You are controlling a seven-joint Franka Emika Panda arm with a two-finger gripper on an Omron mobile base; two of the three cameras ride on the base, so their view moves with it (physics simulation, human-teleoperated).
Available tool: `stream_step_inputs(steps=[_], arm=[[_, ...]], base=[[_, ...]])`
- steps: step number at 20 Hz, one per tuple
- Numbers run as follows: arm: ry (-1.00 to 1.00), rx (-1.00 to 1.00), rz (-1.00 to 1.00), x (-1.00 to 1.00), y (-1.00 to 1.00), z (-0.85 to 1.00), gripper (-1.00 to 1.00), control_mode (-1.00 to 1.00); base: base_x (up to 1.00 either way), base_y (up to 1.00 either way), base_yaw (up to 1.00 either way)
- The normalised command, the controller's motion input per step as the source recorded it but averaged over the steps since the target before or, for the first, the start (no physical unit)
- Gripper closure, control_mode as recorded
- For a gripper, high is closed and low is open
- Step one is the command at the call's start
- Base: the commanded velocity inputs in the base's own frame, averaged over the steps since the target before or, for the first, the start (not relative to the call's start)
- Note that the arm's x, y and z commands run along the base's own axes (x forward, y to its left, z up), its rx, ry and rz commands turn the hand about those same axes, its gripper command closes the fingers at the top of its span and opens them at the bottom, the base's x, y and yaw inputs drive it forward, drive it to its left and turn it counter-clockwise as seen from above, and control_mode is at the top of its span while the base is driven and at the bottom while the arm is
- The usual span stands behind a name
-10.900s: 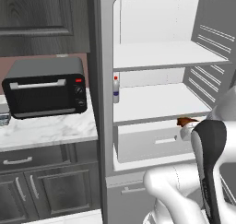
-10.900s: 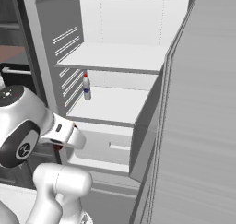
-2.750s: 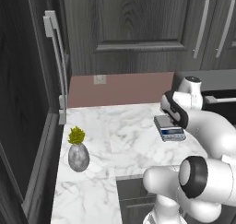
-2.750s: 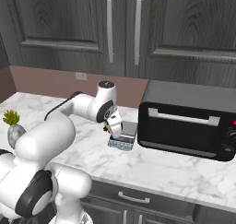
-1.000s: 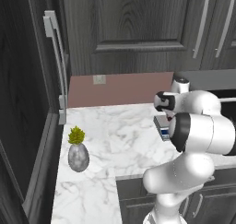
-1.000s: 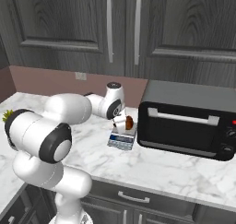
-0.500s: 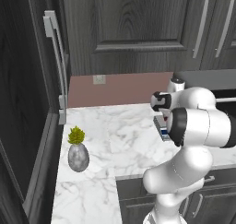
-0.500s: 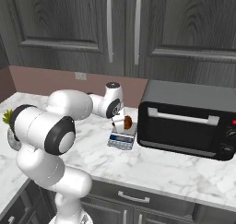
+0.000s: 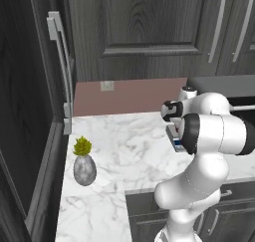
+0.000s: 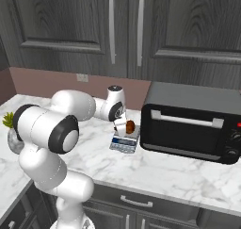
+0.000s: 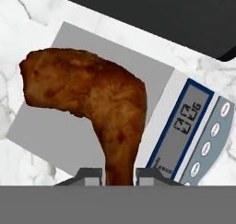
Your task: Take the chicken drumstick from the fridge and place it on the digital scale on the counter by the fridge. Wait a few seconds for a reading, then move it to the plate on the dining counter.
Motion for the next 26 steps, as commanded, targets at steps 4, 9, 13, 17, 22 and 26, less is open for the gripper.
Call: stream_step_inputs(steps=[4,9,13,17,22,26], arm=[[0.0,0.0,0.0,0.0,0.0,0.0,1.0,-1.0],[0.0,0.0,0.0,0.0,0.0,0.0,-1.0,-1.0],[0.0,0.0,0.0,0.0,0.0,0.0,-1.0,-1.0],[0.0,0.0,0.0,0.0,0.0,0.0,-1.0,-1.0],[0.0,0.0,0.0,0.0,0.0,0.0,-1.0,-1.0],[0.0,0.0,-0.03,-0.13,-0.01,0.16,-1.0,-1.0]], base=[[0.0,0.0,0.0],[0.0,0.0,0.0],[0.0,0.0,0.0],[0.0,0.0,0.0],[0.0,0.0,0.0],[0.0,0.0,0.0]])
